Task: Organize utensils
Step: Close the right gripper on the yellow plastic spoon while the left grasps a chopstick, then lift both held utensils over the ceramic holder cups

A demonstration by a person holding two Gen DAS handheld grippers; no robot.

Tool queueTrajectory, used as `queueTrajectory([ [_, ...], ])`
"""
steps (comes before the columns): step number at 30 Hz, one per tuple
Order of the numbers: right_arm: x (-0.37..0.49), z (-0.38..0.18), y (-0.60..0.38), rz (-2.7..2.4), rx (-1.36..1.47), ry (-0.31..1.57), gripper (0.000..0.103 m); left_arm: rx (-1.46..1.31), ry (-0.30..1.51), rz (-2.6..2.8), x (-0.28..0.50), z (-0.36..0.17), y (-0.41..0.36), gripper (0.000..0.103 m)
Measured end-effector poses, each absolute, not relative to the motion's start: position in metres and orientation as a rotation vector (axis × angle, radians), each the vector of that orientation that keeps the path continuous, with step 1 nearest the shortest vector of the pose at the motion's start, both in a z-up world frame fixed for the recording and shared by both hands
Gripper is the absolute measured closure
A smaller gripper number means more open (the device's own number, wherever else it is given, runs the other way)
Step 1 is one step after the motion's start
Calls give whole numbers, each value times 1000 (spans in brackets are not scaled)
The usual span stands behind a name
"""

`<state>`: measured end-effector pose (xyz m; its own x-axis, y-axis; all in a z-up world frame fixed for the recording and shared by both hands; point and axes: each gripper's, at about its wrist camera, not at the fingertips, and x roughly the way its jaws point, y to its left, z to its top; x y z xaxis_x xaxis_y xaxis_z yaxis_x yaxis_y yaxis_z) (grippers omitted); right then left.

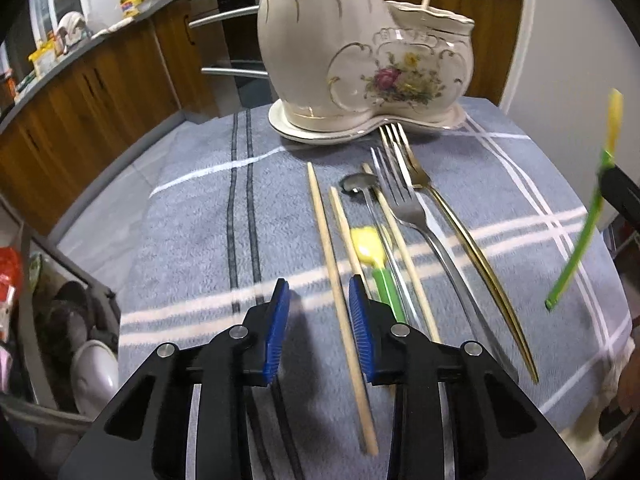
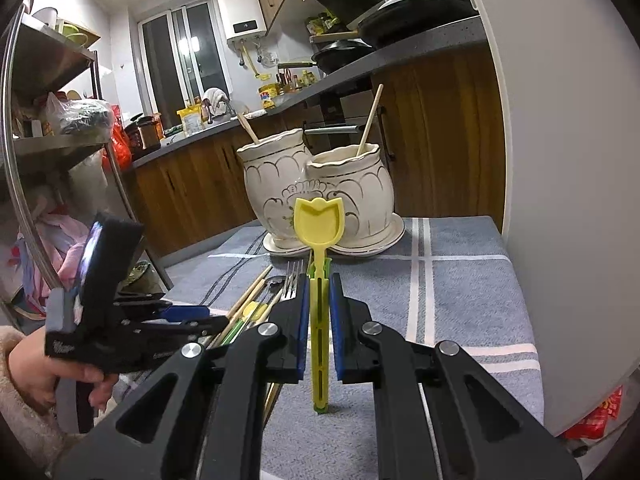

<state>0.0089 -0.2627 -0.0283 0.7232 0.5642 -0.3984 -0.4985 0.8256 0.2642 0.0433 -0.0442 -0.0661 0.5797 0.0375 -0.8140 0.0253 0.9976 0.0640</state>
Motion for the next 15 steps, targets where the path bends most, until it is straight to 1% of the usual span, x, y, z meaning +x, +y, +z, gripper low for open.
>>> queueTrajectory([
  [4,7,-27,-268,597,151,474,93,70,979,14,61,-65,-42,72],
  [5,7,-27,-270,598,153,472,93,72,984,10,63,-64,-42,75],
  [6,6,-26,-271,599,154,470,93,74,993,-13,65,-64,-44,87],
  [7,6,-26,-272,599,153,467,93,84,1004,-19,66,-63,-46,96],
  [12,5,-25,-275,593,146,454,93,69,1010,-60,62,-62,-43,98],
  [15,8,-25,-277,592,149,456,93,64,971,-85,47,-56,-38,98],
])
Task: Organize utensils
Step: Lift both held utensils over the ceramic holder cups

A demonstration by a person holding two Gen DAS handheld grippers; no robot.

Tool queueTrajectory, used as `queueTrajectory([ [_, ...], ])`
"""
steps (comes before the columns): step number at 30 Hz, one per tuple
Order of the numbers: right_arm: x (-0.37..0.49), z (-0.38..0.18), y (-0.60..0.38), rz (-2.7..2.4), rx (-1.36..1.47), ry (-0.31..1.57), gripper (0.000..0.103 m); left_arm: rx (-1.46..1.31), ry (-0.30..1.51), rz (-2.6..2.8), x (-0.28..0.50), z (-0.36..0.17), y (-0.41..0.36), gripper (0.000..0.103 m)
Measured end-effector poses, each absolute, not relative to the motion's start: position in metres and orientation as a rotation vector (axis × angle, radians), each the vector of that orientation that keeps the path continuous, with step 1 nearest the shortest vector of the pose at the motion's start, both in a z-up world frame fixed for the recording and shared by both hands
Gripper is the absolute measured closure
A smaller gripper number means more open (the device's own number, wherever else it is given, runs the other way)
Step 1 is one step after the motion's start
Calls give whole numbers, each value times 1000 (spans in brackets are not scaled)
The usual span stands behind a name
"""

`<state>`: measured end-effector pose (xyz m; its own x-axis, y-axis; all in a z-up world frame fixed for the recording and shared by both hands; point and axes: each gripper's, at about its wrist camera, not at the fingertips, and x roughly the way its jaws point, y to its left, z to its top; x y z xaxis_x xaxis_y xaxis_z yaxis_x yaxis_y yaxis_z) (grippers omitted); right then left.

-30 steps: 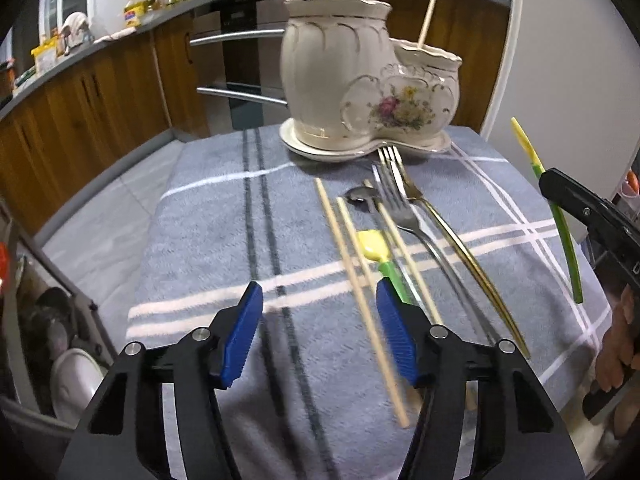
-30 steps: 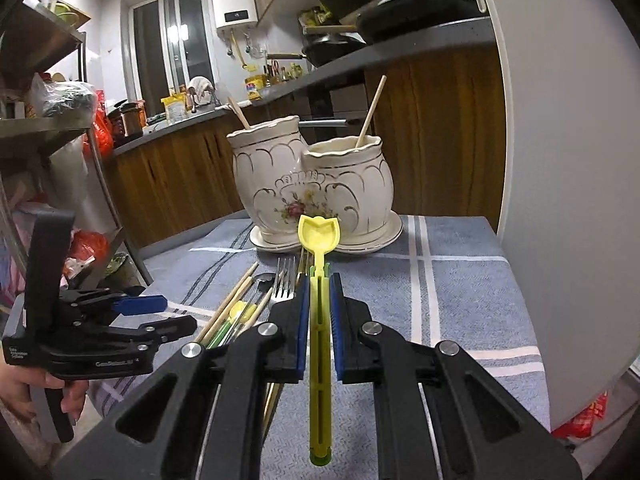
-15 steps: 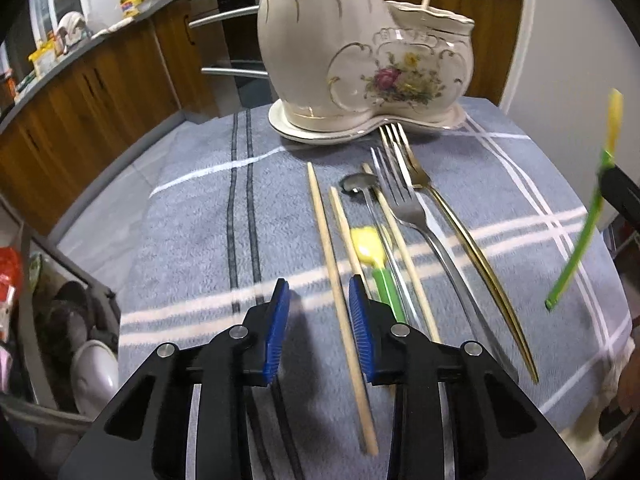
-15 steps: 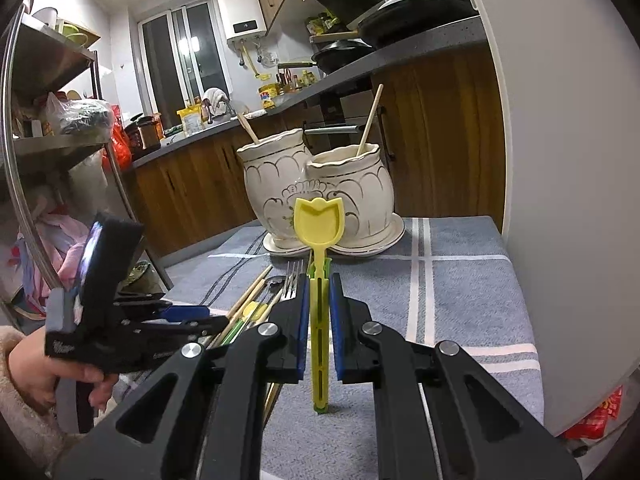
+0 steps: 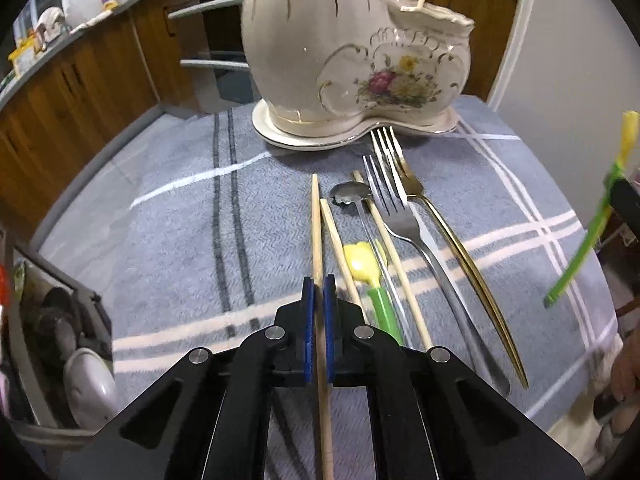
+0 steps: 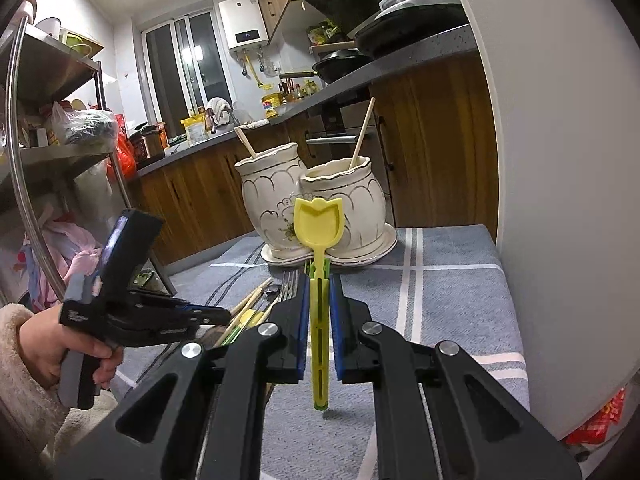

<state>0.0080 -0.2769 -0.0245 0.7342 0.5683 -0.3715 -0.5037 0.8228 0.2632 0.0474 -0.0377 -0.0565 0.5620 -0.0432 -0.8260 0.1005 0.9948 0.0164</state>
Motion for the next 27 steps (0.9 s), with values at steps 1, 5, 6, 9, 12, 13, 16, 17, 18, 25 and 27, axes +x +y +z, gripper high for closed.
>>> queueTrajectory([
  [1,9,-24,-278,587,148,454,93,66,953,-89,41,-54,-36,98],
  [5,11,-23,-282,569,162,463,93,51,870,-131,17,-45,-26,98],
  [6,13,-22,-283,571,173,471,93,42,831,-155,9,-40,-23,98],
  [9,18,-13,-285,570,196,467,93,30,719,-215,-6,-23,-20,98],
  [12,27,0,-285,561,202,446,93,6,649,-235,-7,-8,-15,98],
  [13,31,4,-283,559,201,439,93,-7,622,-248,-5,0,-14,98],
  [16,45,22,-276,550,190,390,93,-19,544,-273,2,19,-14,98],
  [17,48,27,-275,550,193,375,93,-24,514,-283,3,27,-15,98],
  [18,54,34,-273,548,200,353,93,-28,492,-289,7,32,-14,98],
  [25,97,72,-270,539,303,214,93,-58,303,-288,46,69,-15,98],
  [27,109,75,-270,532,329,193,93,-63,259,-276,61,78,-15,98],
])
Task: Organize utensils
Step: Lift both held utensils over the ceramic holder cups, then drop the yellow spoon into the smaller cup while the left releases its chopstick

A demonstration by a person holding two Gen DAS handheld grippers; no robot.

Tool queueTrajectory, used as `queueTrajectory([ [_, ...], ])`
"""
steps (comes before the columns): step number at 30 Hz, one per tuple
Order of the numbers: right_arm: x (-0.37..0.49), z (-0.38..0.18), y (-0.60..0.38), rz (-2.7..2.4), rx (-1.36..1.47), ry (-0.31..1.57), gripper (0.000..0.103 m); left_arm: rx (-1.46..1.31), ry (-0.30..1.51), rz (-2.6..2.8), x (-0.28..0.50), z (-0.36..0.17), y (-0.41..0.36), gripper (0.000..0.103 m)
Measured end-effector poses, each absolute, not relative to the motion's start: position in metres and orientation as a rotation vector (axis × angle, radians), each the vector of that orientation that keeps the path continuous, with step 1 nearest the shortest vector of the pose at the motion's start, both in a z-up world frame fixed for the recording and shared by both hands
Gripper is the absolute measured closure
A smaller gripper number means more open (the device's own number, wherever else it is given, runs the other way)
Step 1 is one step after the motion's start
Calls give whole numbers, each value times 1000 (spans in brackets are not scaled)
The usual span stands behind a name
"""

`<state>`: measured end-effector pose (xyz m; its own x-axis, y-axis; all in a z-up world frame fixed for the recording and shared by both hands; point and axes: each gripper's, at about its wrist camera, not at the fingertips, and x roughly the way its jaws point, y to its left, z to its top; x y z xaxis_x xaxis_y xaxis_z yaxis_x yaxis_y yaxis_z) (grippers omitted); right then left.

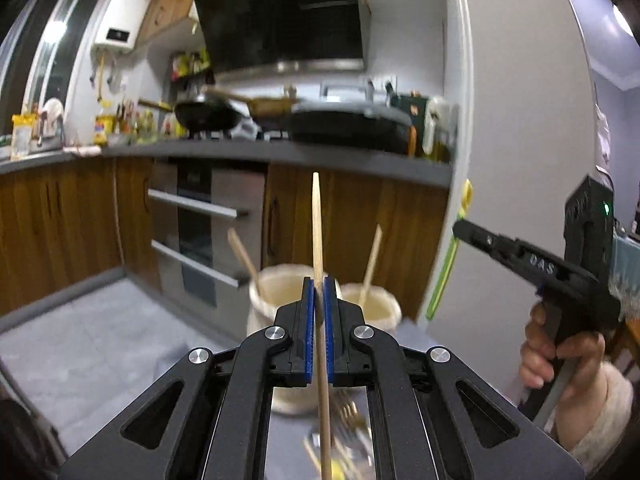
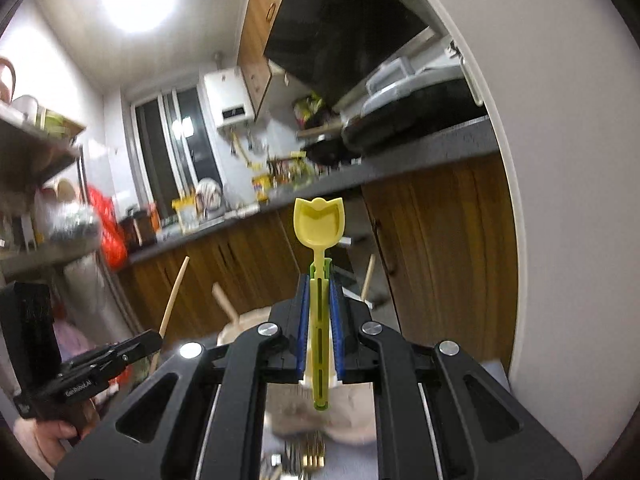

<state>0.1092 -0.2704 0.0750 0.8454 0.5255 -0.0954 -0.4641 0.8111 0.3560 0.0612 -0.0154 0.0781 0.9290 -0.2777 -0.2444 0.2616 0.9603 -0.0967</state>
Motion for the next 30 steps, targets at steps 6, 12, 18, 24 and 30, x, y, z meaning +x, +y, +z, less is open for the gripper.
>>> queueTrajectory([
  [6,137,61,-267,506,392,188,93,-99,126,-227,102,102,-22,98],
  [12,146,42,-261,497,379,209,93,-134,-1,-150,128,114,-28,98],
  [18,149,33,-254,521,364,226,93,-112,12,-84,152,99,-32,98],
  [24,156,27,-249,526,346,286,93,-101,57,-89,145,82,-23,98],
  [30,157,23,-253,516,351,305,93,-109,98,-103,114,65,-15,98],
])
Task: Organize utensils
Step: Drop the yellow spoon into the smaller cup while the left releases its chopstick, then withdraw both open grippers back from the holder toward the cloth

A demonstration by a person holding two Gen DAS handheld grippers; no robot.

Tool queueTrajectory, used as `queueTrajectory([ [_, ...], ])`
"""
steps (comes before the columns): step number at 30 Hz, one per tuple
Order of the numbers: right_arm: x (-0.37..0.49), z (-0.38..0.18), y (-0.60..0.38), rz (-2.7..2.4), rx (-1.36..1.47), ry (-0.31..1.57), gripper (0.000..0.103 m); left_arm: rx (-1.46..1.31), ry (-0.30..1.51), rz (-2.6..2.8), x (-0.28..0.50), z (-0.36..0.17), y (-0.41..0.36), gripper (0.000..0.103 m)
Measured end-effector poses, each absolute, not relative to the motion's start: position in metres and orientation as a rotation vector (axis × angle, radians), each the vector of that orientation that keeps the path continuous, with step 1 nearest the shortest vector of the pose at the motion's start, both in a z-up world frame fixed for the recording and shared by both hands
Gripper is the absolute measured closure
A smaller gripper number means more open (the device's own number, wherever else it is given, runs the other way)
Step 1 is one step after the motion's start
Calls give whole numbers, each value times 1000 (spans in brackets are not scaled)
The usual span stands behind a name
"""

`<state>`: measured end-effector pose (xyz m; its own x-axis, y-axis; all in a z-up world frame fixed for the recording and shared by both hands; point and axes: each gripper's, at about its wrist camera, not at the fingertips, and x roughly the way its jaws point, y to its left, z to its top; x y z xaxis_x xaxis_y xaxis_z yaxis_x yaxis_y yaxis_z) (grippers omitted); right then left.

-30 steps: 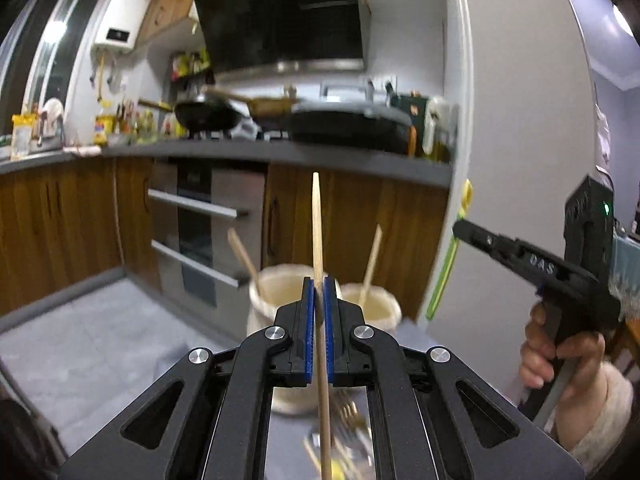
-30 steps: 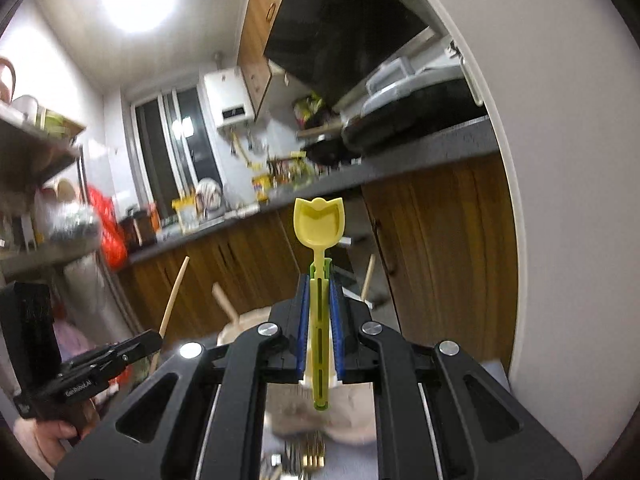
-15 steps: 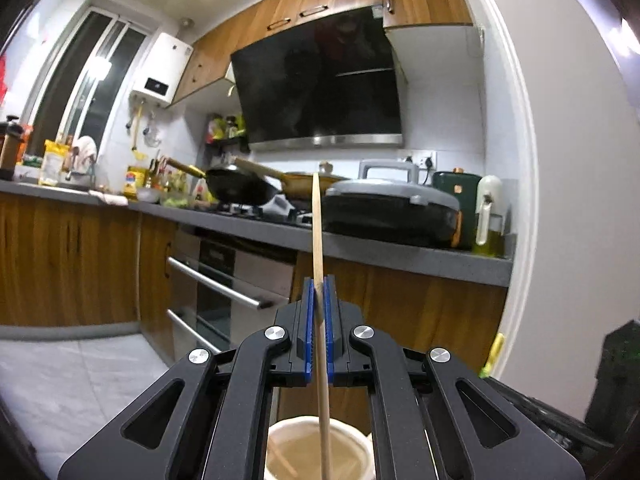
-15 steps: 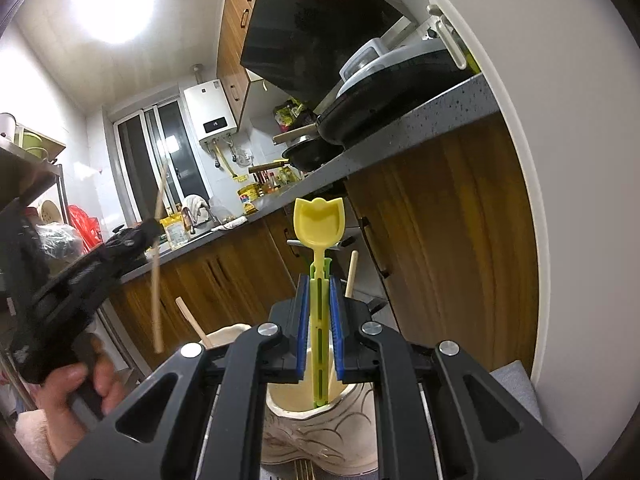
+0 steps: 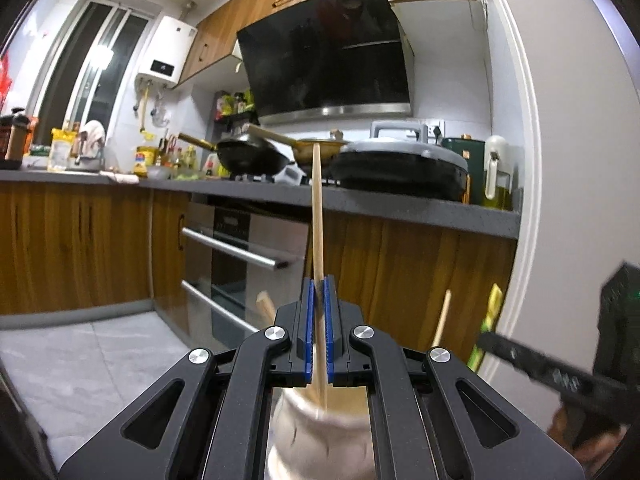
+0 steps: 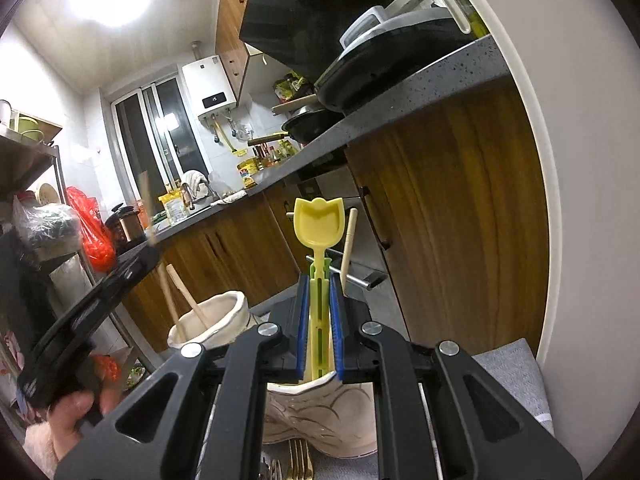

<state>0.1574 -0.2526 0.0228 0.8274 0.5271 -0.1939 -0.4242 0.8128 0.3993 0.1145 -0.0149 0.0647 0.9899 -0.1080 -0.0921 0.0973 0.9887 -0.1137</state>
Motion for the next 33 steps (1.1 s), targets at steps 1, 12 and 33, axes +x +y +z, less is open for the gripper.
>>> queueTrajectory([
  [1,159,23,-252,515,351,307,93,-112,114,-105,110,61,-14,98],
  [12,161,16,-242,478,296,360,93,-121,231,-127,104,34,-12,97],
  [33,160,17,-245,449,290,352,23,-115,212,-72,77,33,-2,17],
])
